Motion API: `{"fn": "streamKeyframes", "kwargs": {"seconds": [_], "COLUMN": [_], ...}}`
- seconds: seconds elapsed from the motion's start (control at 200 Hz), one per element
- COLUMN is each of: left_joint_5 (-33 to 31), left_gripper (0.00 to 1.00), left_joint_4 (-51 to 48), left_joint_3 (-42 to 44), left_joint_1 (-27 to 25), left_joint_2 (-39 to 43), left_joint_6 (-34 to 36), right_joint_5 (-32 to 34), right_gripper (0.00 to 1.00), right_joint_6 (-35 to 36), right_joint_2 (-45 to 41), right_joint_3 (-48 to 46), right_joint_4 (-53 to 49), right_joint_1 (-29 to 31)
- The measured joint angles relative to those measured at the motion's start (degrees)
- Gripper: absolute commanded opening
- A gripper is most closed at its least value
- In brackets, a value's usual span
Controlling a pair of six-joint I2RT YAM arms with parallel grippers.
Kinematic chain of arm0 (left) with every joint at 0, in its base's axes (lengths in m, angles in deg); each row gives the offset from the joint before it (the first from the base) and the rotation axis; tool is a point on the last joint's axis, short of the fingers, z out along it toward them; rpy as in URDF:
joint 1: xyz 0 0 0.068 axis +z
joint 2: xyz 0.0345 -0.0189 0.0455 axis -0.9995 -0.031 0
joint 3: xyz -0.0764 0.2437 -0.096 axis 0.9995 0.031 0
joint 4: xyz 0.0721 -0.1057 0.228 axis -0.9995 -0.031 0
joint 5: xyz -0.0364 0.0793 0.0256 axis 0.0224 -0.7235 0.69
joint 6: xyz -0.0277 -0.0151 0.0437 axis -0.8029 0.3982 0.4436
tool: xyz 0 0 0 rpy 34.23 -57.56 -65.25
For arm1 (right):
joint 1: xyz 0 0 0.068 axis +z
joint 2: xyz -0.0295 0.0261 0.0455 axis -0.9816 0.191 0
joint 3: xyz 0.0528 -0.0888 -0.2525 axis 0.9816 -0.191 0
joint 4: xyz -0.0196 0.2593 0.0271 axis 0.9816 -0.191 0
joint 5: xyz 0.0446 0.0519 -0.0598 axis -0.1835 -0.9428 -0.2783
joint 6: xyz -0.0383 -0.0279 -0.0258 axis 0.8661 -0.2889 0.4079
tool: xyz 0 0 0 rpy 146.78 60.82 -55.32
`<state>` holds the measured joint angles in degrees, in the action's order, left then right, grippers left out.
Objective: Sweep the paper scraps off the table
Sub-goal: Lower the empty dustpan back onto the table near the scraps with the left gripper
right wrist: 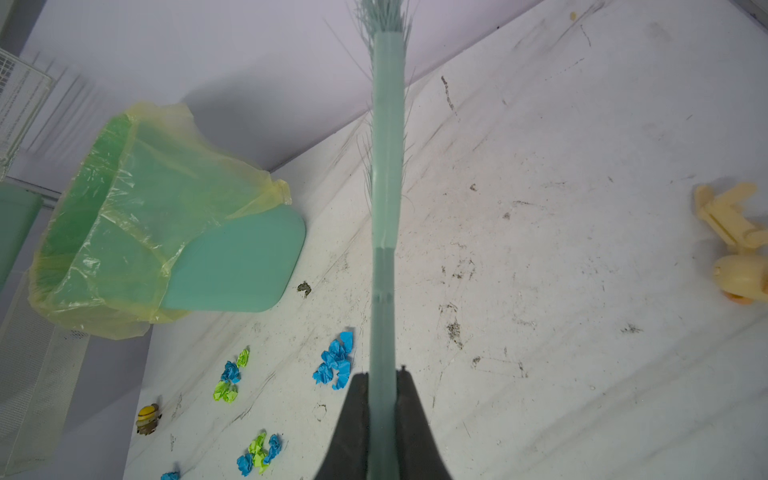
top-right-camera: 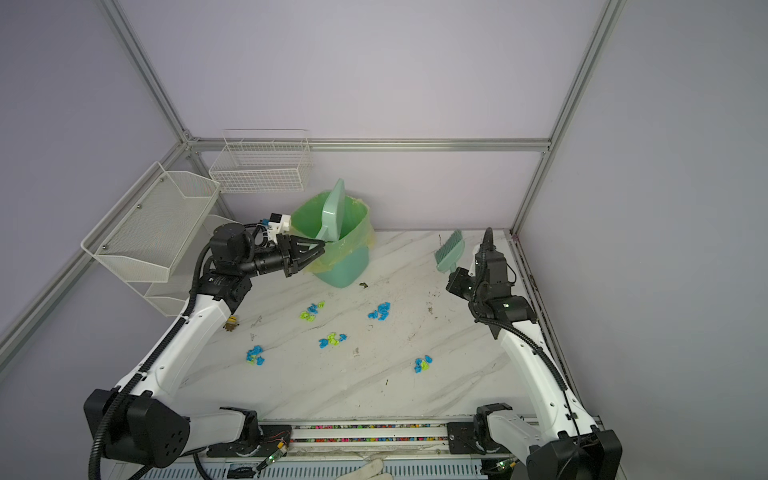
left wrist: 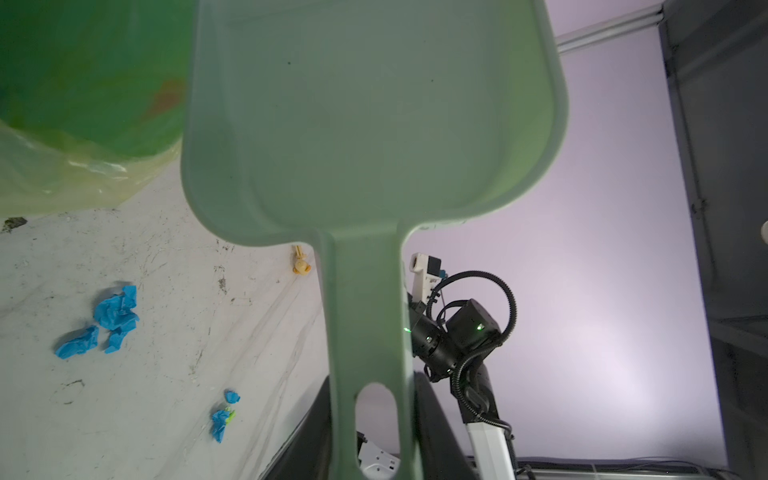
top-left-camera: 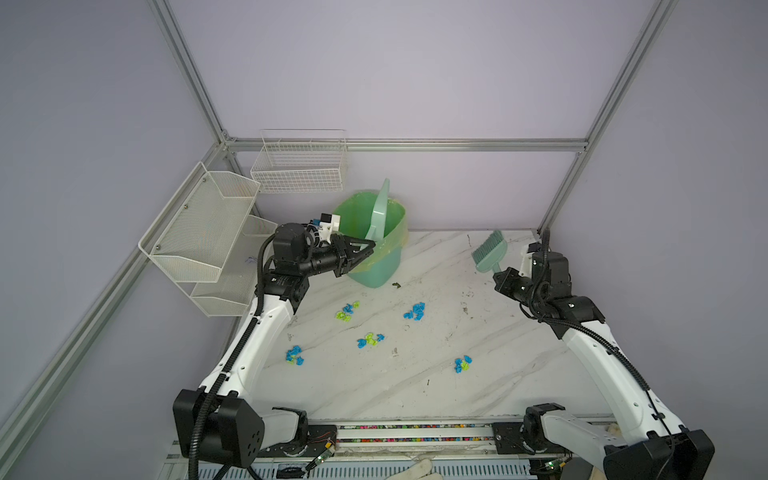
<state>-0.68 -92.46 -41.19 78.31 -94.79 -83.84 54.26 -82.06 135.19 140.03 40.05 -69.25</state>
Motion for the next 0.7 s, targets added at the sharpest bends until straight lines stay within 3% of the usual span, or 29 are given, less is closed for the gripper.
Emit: {"fn": "streamKeyframes", "kwargs": {"seconds": [0.205,0.425,0.695], "left_joint_5": [-3.8,-8.6,-15.5], "left_gripper": [0.0,0.0,0.0], "left_joint_4": [-8.9,-15.7,-26.4], "left_joint_3": [-3.7,-4.3,-7.4], "left_joint_1": [-5.0,-13.9,-18.1], "left_joint_2": [1.9,1.7,-3.7], "left_joint_6": [7.9,16.0,27.9], "right_joint_5": [-1.5,-4.1,-5.5], "right_gripper": [0.0,0.0,0.0], "right_joint_6": [1.8,2.7,2.8], "right_joint_2": [0.1,0.3,-2.6], "right_joint_3": [0.8,2.3,4.6], "right_joint_4": [-1.9,-5.1,-11.1], "right_joint_1": [0.0,0.0,0.0]}}
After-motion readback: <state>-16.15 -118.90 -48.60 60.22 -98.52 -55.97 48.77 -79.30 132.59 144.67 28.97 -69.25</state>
